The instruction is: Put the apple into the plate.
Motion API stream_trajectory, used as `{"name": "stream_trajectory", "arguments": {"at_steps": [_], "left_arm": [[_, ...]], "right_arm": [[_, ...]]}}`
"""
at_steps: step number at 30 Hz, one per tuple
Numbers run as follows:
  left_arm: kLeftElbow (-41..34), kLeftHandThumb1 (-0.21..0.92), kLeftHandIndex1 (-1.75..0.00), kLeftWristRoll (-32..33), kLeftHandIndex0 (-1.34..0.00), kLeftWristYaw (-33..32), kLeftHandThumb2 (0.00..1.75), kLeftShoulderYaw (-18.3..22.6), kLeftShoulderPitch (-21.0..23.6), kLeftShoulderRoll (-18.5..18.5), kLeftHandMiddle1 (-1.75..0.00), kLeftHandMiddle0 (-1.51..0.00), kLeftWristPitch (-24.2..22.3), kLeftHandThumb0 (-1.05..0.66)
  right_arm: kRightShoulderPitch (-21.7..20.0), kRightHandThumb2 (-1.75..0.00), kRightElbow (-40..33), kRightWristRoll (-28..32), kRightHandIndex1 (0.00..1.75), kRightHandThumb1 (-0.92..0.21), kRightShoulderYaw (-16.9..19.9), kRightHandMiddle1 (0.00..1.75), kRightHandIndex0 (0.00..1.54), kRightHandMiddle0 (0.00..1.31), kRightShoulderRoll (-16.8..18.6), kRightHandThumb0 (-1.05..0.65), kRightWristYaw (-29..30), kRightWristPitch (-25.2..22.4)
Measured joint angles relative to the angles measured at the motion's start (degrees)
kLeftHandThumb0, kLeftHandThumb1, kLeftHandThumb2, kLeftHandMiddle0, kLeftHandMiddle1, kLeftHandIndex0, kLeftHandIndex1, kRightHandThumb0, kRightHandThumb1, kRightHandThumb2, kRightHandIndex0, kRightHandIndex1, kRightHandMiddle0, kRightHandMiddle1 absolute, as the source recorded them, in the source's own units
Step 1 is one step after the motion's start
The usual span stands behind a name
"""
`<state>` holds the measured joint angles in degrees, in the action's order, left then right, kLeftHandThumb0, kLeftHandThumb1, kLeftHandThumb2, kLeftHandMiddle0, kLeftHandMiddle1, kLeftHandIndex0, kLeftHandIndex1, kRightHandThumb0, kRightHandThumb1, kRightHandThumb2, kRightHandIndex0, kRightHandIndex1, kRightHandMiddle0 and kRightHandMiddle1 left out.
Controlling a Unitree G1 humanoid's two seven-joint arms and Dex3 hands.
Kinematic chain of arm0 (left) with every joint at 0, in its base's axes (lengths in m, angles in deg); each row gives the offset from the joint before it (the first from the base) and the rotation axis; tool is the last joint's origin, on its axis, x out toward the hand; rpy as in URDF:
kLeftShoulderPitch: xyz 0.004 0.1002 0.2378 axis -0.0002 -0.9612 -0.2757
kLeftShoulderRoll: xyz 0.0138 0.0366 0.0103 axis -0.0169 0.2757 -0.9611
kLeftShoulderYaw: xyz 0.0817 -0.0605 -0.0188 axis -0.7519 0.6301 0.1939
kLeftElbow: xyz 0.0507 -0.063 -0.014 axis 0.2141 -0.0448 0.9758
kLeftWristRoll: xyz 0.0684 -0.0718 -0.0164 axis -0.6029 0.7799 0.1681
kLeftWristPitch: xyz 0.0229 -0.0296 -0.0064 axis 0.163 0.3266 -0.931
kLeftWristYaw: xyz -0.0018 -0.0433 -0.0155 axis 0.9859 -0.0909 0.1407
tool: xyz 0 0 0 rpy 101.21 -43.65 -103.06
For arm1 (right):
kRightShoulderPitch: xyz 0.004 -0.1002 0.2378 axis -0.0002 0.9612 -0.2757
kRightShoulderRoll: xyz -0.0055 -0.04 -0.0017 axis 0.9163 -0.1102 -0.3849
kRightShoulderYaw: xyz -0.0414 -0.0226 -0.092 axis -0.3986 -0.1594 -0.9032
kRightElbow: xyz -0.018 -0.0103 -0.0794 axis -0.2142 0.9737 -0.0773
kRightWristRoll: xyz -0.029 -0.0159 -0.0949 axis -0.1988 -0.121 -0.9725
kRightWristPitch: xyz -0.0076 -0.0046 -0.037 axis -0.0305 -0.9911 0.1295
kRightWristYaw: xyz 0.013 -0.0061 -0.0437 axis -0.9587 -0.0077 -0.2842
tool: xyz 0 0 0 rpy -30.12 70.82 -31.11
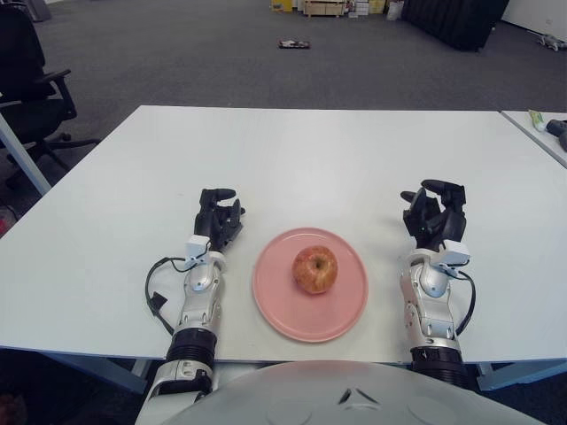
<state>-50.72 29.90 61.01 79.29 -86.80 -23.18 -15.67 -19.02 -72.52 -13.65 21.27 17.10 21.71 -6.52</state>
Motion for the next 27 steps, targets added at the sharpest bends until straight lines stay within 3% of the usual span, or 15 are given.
{"name": "stream_trajectory", "arguments": {"at_steps": [11, 20, 27], "left_arm": [[0.28, 0.92, -1.75, -0.32, -0.20, -0.01, 0.52, 0.00, 0.26, 0.04, -1.48, -0.42, 0.02, -0.35], [0.80, 0.92, -1.75, -0.10, -0.20, 0.00, 0.52, 0.10, 0.64, 0.22, -1.47, -0.45, 0.37, -0.35], [1.30, 0.92, -1.75, 0.04, -0.20, 0.00, 0.52, 0.15, 0.78, 0.22, -1.45, -0.45, 1.00, -0.35]], "right_arm": [[-0.30, -0.79, 4.57, -3.61, 1.64, -0.73, -1.23, 1.75, 0.56, 0.31, -0.48, -0.38, -1.57, 2.17], [-1.56, -0.81, 16.73, -6.64, 1.69, -0.72, -0.91, 1.75, 0.59, 0.32, -2.66, -0.38, -2.71, 7.94], [-3.19, -0.82, 19.14, -6.36, 1.67, -0.71, -0.64, 1.75, 0.57, 0.33, -2.82, -0.38, -3.16, 9.01]]}}
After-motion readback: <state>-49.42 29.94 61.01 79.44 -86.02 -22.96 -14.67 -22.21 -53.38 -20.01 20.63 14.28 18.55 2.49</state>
